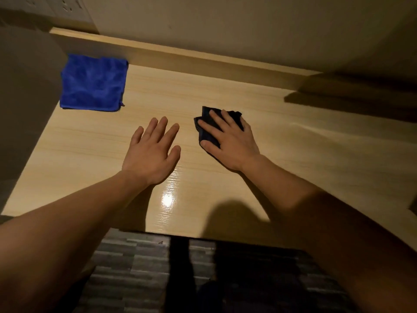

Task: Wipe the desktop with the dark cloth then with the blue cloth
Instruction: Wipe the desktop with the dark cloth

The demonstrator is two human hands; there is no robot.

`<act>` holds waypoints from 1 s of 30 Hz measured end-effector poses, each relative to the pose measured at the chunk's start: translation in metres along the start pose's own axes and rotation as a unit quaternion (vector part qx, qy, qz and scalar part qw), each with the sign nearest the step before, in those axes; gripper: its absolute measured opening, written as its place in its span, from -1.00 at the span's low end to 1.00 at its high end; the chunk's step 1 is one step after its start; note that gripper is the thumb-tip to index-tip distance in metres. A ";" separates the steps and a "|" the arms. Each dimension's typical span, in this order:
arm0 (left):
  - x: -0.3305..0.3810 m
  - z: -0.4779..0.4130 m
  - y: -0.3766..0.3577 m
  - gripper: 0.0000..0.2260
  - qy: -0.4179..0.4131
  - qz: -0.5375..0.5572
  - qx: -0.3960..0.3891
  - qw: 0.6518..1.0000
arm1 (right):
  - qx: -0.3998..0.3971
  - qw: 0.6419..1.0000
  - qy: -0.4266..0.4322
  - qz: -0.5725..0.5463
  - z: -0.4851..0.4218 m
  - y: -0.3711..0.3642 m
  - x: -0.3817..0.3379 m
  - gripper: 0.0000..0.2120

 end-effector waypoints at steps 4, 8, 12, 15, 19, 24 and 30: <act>-0.002 0.000 0.002 -0.39 -0.009 0.000 0.006 1.000 | 0.006 1.000 0.004 -0.016 0.053 -0.002 -0.027 -0.41; -0.003 -0.002 0.000 -0.38 -0.022 0.004 0.007 1.000 | 0.009 0.999 0.008 -0.037 0.104 -0.003 -0.051 -0.43; -0.006 -0.003 0.002 -0.33 -0.046 0.031 -0.013 0.998 | 0.021 0.999 0.019 -0.043 0.147 -0.005 -0.069 -0.45; 0.004 0.003 0.007 -0.31 -0.052 0.090 0.005 0.995 | 0.033 0.997 0.023 -0.067 0.170 -0.009 -0.082 -0.47; 0.046 0.005 0.010 -0.28 -0.064 0.134 0.019 0.989 | 0.076 0.993 0.033 -0.079 0.201 -0.013 -0.096 -0.52; 0.091 0.005 0.002 -0.26 -0.058 0.154 0.019 0.986 | 0.012 0.965 0.005 -0.262 0.218 0.011 -0.093 -0.59; 0.112 0.015 -0.023 -0.33 -0.030 0.048 -0.001 0.998 | 0.188 0.920 -0.065 -0.337 0.187 0.069 -0.034 -0.68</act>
Point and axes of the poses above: each hand's wrist, its own z-axis away from the middle knuckle, its own y-axis out of the back of the hand, x = y × z, the point moved 1 cm from there along -z, towards the middle knuckle, and after that the axes turned 12 degrees about x, right-handed, at the moved point
